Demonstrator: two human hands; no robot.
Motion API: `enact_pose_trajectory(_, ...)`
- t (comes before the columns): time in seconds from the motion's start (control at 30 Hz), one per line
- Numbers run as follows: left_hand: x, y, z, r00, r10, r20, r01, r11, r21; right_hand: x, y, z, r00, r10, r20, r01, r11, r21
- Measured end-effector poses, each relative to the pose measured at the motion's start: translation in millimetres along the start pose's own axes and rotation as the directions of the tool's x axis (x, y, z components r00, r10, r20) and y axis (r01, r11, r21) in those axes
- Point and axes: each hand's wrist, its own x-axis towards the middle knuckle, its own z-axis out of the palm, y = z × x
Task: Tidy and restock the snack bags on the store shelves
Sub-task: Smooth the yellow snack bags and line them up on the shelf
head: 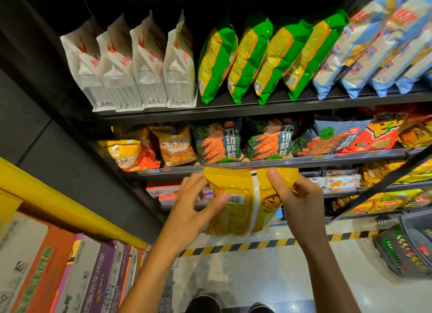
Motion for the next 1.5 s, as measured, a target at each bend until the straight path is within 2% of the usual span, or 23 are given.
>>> enact_pose_trajectory(0.03, -1, 2, 2, 1.000, -0.002, -0.006, 0.002, 0.999, -0.040, -1, 1, 1, 1.000, 0.014, -0.005, -0.014, 1.000, -0.001)
enact_pose_trajectory(0.13, -1, 11, 13, 0.999, -0.037, -0.002, 0.035, 0.951, -0.306, -2, 4, 6, 0.998, 0.052, -0.028, -0.053, 0.998, -0.035)
enact_pose_trajectory(0.2, 0, 15, 21, 0.994, -0.048, -0.093, 0.011, 0.934, -0.358, -2, 1, 10, 0.998, 0.051, -0.026, -0.052, 0.998, -0.040)
enact_pose_trajectory(0.33, 1, 14, 25, 0.978, -0.085, -0.189, -0.015, 0.880, -0.474, -3, -2, 6, 0.994, 0.035, 0.107, -0.044, 0.995, 0.092)
enact_pose_trajectory(0.43, -2, 13, 23, 0.980, -0.087, -0.180, -0.011, 0.876, -0.482, -1, 3, 0, 0.974, -0.014, 0.224, 0.012, 1.000, 0.009)
enact_pose_trajectory(0.5, -4, 13, 19, 0.984, -0.081, -0.156, -0.004, 0.877, -0.480, -1, 3, -5, 0.969, -0.030, 0.244, 0.036, 0.999, -0.020)
enact_pose_trajectory(0.67, -9, 14, 9, 0.998, -0.065, 0.005, 0.060, 0.896, -0.440, -6, -5, -2, 0.980, 0.019, 0.200, -0.047, 0.989, 0.140)
enact_pose_trajectory(0.87, 0, 19, -7, 0.989, 0.063, 0.133, -0.002, 0.909, -0.417, -3, -15, -5, 0.962, 0.088, 0.259, -0.149, 0.962, 0.227)
enact_pose_trajectory(1.0, 3, 18, -7, 0.983, 0.108, 0.146, -0.027, 0.881, -0.473, 0, -17, -9, 0.941, 0.002, 0.338, -0.101, 0.956, 0.274)
enact_pose_trajectory(1.17, 7, 14, -1, 0.985, 0.110, 0.136, -0.021, 0.847, -0.531, 3, -12, -9, 0.926, -0.120, 0.359, -0.018, 0.933, 0.359)
enact_pose_trajectory(1.33, 10, 11, 1, 0.992, 0.080, 0.103, -0.005, 0.813, -0.582, 2, -15, -10, 0.938, -0.053, 0.342, -0.043, 0.962, 0.269)
enact_pose_trajectory(1.43, 13, 12, 1, 0.998, 0.017, 0.065, 0.030, 0.758, -0.652, 2, -18, -12, 0.937, -0.024, 0.348, -0.087, 0.951, 0.298)
enact_pose_trajectory(1.5, 15, 12, 0, 0.999, -0.002, 0.044, 0.031, 0.739, -0.673, 5, -19, -12, 0.946, -0.058, 0.319, -0.031, 0.963, 0.266)
